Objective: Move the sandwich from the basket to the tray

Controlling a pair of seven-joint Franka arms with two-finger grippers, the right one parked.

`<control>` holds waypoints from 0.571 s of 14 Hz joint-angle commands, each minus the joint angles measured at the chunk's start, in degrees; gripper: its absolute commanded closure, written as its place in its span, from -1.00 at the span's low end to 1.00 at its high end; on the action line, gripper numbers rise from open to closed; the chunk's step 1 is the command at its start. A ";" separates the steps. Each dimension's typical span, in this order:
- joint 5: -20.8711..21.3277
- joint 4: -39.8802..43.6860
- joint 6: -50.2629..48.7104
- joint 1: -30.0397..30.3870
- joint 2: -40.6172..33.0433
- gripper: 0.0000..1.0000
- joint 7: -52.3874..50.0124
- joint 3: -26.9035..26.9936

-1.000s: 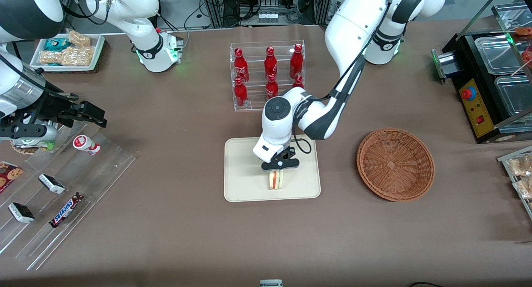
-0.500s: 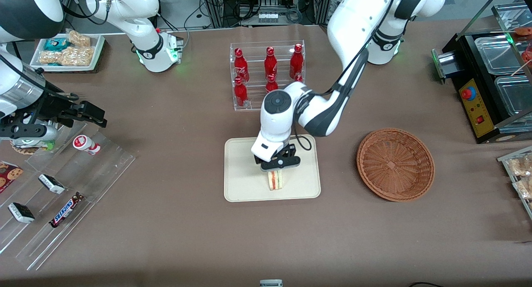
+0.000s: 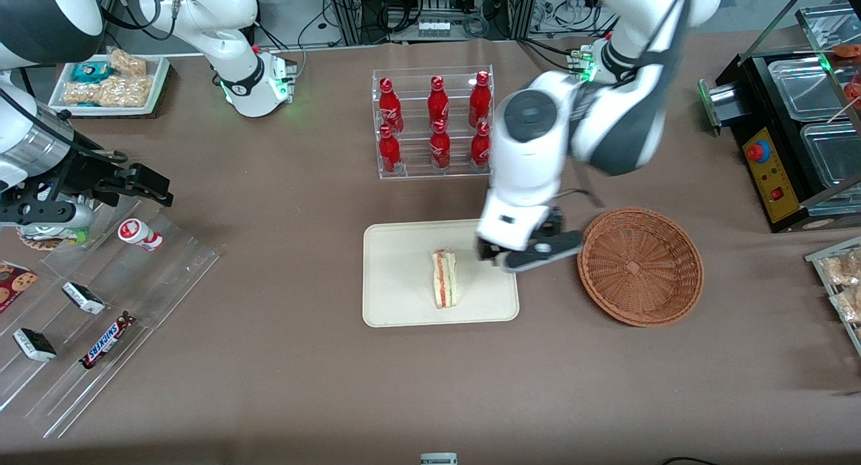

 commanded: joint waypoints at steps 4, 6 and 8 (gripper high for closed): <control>-7.20 -9.45 -4.40 -0.59 -8.83 -1.00 22.68 16.53; -7.30 -9.02 -7.48 -0.59 -10.59 -1.00 27.44 19.18; -7.12 -8.75 -11.52 -0.67 -13.92 -1.00 29.48 19.80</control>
